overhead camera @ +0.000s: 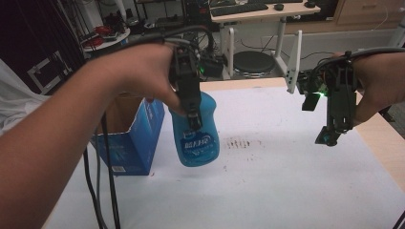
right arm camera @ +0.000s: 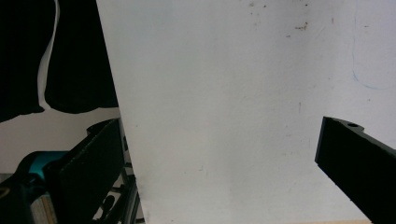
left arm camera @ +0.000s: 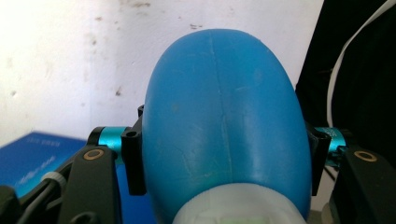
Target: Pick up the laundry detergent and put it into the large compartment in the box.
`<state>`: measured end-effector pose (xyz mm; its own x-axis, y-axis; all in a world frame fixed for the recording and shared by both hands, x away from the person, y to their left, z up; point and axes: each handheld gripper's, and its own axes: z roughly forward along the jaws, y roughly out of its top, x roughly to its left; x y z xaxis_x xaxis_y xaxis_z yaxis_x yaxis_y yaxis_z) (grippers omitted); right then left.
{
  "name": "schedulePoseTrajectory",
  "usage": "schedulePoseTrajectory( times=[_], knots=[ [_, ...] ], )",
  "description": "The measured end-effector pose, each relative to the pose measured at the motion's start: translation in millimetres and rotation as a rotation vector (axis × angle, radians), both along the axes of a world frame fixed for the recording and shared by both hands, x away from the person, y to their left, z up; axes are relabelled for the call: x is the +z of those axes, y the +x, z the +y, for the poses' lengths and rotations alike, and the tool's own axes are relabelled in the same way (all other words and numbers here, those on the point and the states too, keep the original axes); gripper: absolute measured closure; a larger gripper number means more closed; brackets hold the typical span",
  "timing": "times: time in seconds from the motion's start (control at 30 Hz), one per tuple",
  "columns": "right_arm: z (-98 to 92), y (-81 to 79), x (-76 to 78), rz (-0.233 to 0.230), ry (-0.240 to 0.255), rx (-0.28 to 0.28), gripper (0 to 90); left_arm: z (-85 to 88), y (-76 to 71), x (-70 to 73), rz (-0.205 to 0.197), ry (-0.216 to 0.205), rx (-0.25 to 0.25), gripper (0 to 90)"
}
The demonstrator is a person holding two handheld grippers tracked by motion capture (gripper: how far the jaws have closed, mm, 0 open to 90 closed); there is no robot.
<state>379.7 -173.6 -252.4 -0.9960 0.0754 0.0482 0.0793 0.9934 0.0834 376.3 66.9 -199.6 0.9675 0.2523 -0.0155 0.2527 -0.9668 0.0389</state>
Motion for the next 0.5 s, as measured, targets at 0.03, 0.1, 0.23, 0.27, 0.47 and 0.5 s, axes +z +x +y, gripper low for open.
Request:
schedulePoseTrajectory(
  times=[0.03,0.1,0.23,0.27,0.47,0.5],
  knots=[
    [0.6,1.0,-0.8,-0.006,0.008,0.01,0.8,2.8,1.3,5.4,-0.001,-0.001,0.012,37.3],
    [1.6,0.2,-1.0,-0.002,-0.001,0.001,0.8,8.4,3.7,15.8,-0.002,-0.006,0.038,37.3],
    [3.2,1.5,-1.9,0.001,-0.008,0.009,0.8,20.7,8.4,34.8,-0.019,-0.029,0.089,37.3],
    [3.7,1.5,-1.9,0.001,-0.005,0.011,0.8,23.8,10.1,38.7,-0.018,-0.032,0.103,37.3],
    [6.5,2.8,-2.8,0.002,-0.006,0.014,0.8,44.6,24.0,54.6,-0.006,-0.069,0.219,37.3],
    [7.1,2.8,-2.9,0.004,-0.009,0.014,0.8,48.5,25.9,56.9,-0.007,-0.075,0.239,37.3]
  ],
)
